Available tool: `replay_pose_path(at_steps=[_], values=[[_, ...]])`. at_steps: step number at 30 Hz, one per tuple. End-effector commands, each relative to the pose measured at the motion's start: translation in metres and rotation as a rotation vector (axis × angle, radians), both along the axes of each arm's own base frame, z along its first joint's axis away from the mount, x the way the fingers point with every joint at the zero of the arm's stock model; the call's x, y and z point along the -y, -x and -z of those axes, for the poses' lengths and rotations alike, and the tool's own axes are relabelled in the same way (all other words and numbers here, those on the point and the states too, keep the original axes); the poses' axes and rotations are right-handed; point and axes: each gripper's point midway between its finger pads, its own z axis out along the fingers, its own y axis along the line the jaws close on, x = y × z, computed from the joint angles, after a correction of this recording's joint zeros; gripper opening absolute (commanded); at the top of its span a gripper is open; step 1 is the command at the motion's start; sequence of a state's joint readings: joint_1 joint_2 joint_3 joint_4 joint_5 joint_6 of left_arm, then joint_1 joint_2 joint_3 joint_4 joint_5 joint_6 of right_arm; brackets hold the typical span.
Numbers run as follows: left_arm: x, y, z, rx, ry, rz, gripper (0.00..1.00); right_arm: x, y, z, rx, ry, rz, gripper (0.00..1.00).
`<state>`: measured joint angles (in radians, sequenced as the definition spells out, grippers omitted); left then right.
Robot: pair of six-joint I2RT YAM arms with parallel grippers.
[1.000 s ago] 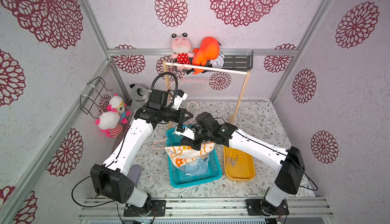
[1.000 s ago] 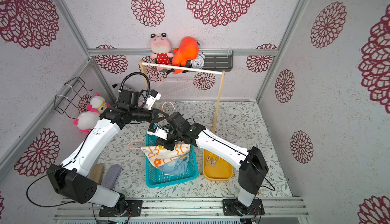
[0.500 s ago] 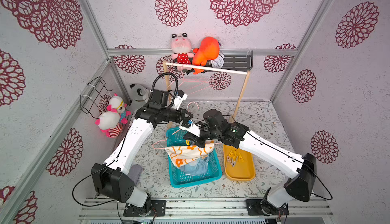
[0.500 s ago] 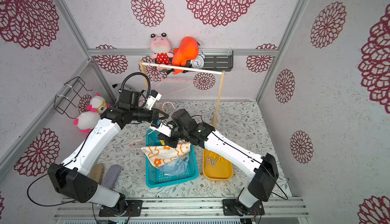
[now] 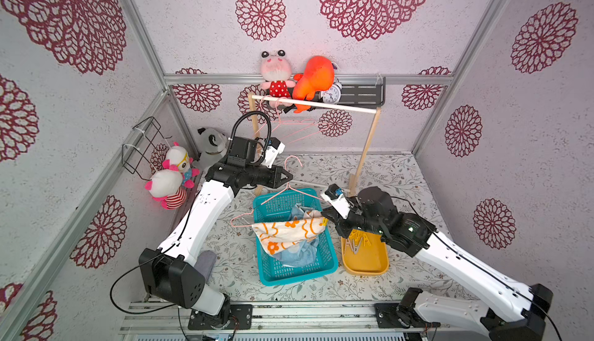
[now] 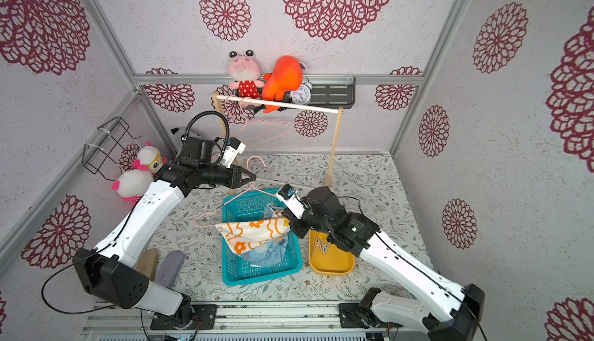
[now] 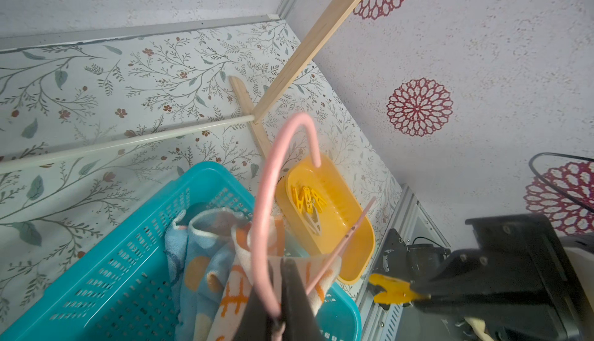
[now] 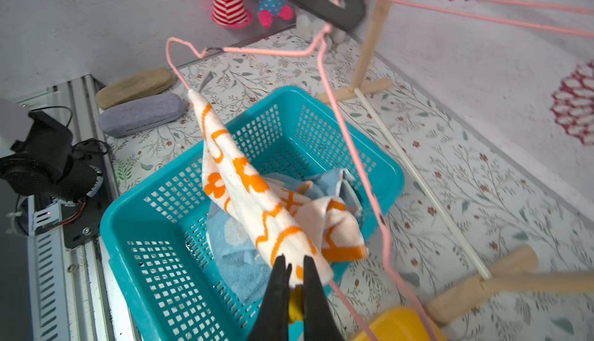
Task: Remove the clothespins securing towels to the hanger
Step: Remove the clothespin from the hanger, then place the clothespin in the storage box.
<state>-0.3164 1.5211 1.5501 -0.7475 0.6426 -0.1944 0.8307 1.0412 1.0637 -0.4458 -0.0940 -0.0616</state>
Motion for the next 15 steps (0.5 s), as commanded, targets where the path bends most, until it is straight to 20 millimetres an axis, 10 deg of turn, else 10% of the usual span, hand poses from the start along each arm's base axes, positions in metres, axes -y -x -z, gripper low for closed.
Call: replay_pose_path(at_steps=[1,15], values=[[-0.005,-0.002,0.003,0.007,-0.017,-0.003,0.0,0.034,-0.001,0.012,-0.087,-0.044,0.183,0.05],[-0.01,-0.003,-0.002,0.026,-0.028,-0.023,0.0,0.118,-0.026,0.12,-0.375,-0.072,0.64,0.06]])
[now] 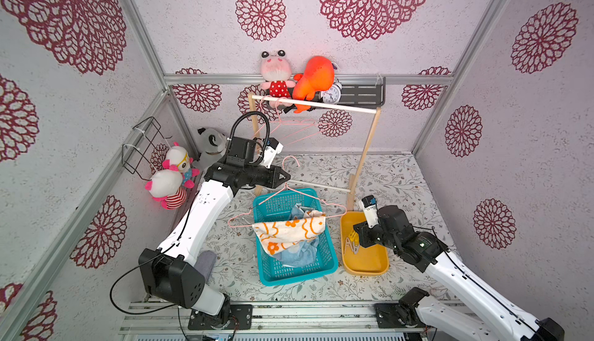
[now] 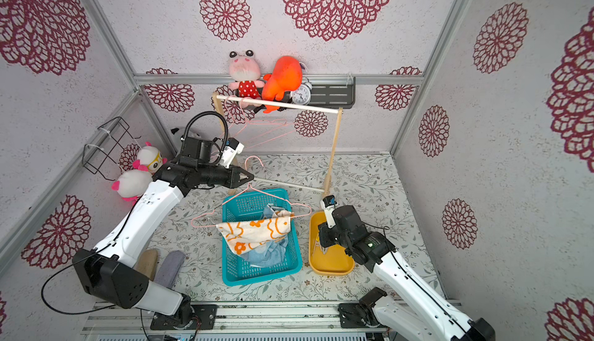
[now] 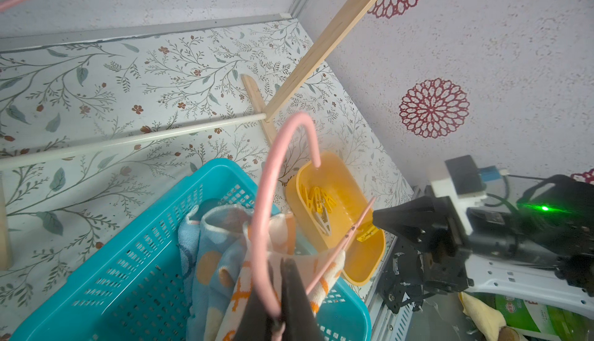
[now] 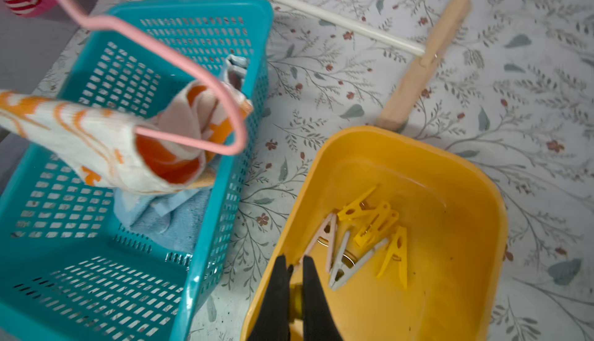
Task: Remove the clothespins securing towels to the hanger
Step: Place the clothespin in the storage box.
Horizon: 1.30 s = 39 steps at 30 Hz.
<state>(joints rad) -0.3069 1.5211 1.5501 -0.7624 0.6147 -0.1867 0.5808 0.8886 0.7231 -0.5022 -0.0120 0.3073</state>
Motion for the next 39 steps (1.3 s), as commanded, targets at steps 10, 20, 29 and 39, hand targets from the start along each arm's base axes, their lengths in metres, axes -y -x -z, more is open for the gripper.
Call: replay_pose_path(at_steps=[10,20,29,39], values=[[-0.004,0.0,-0.009,0.035,-0.001,0.0,0.0,0.033,-0.025,0.041,-0.049,-0.032,0.223,0.36],[-0.005,-0.001,-0.01,0.04,-0.002,-0.005,0.0,0.025,-0.026,0.025,0.001,-0.058,0.151,0.5],[-0.006,-0.001,-0.014,0.048,0.002,-0.008,0.0,-0.035,0.008,-0.038,0.163,-0.316,-0.231,0.42],[-0.007,-0.004,-0.014,0.044,0.01,-0.014,0.0,-0.089,0.017,-0.062,0.232,-0.353,-0.382,0.43]])
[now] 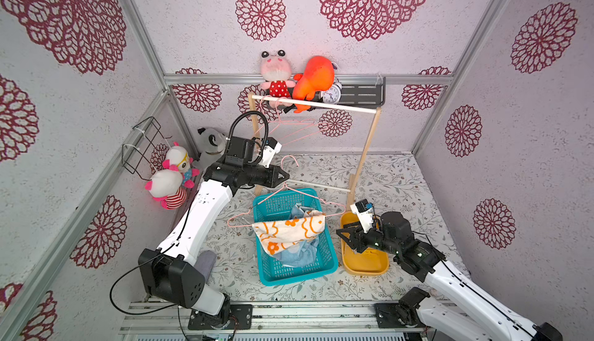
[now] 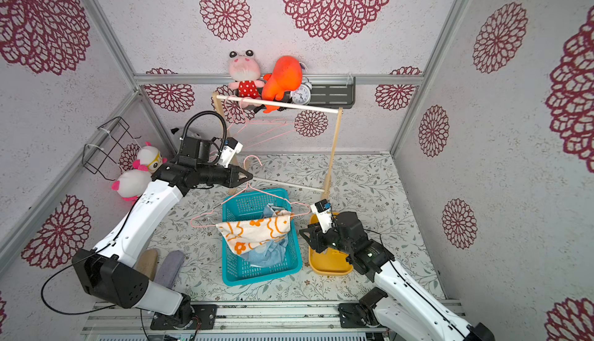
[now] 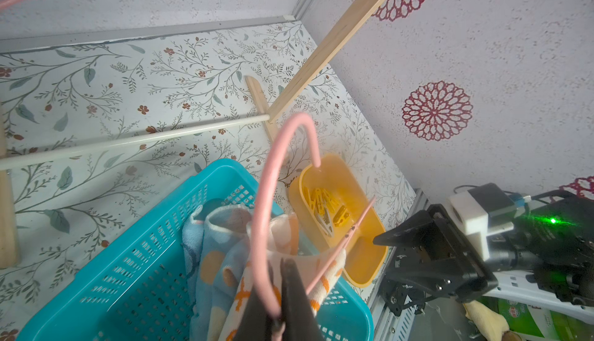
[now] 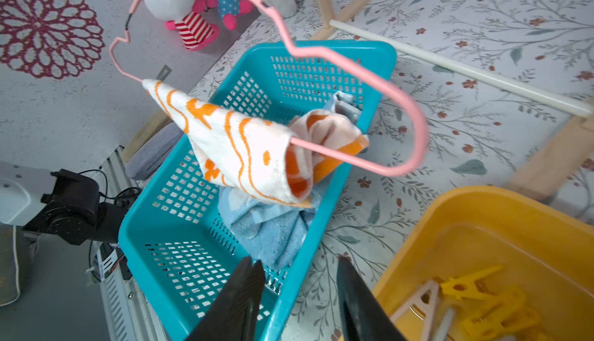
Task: Remove the clothespins securing towels to the hanger
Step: Remove the towel from the hanger.
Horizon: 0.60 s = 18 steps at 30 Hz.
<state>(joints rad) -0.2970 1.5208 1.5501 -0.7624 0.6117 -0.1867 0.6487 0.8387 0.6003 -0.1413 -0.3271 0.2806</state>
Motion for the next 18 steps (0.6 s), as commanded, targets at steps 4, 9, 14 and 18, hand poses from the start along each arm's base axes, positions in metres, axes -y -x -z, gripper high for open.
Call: replay_pose_path(at_steps=[4,9,14,18], values=[[-0.002,-0.002,-0.016,0.044,0.024,0.0,0.0,-0.024,-0.019,-0.027,0.086,-0.035,-0.035,0.41],[-0.003,-0.001,-0.021,0.054,0.033,-0.005,0.0,-0.036,-0.029,-0.029,0.087,-0.051,-0.05,0.37],[-0.005,-0.002,-0.021,0.054,0.035,-0.008,0.0,-0.046,-0.036,-0.028,0.082,-0.065,-0.059,0.34],[-0.004,-0.001,-0.021,0.054,0.037,-0.007,0.0,-0.051,-0.039,-0.027,0.078,-0.076,-0.068,0.32]])
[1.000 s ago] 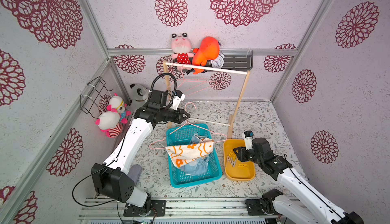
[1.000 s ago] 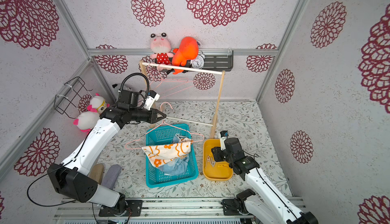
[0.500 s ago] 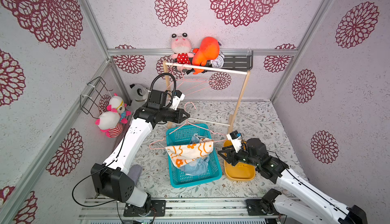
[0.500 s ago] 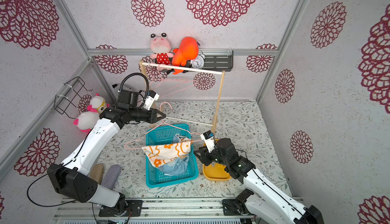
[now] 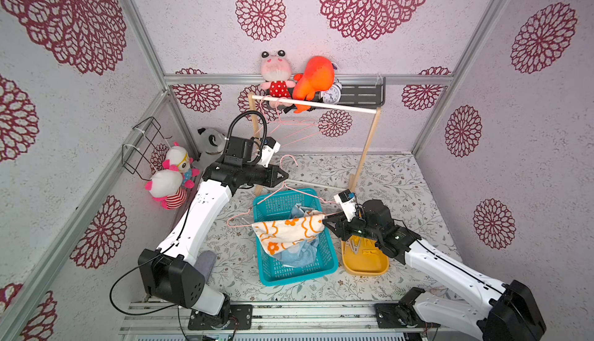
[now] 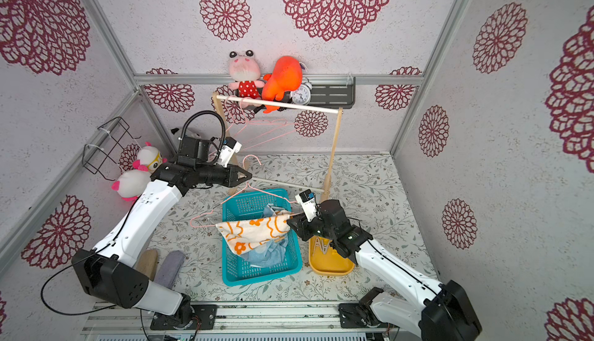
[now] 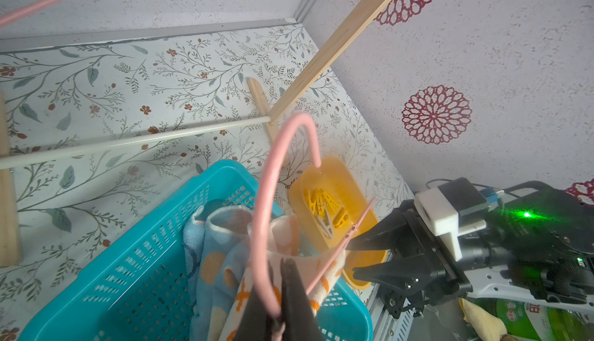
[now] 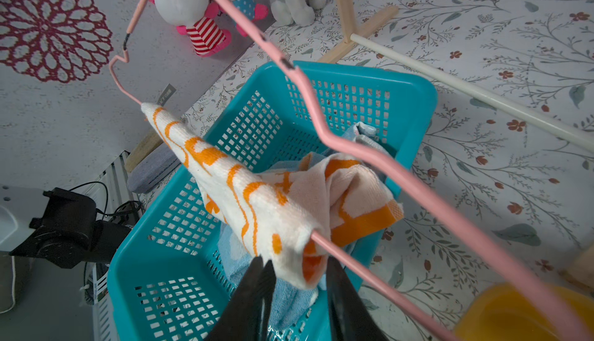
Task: Remove the clothespins securing towels to the hanger
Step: Remove the towel from the hanger.
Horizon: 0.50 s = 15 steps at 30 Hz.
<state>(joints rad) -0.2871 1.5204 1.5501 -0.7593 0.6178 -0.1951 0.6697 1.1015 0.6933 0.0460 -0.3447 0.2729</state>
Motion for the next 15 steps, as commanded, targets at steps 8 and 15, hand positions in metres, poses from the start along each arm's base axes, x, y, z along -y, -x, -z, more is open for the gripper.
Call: replay_pose_path(at_steps=[8,15], values=[[-0.0024,0.0004,-0.0209,0.062,0.028,-0.001,0.0,-0.0218,-0.0009,-0.0234,0.045,-0.076,-0.054,0.2],[-0.0058,-0.0013,-0.0179,0.065,0.018,-0.013,0.0,-0.0134,0.002,-0.0213,0.036,-0.025,-0.032,0.02]])
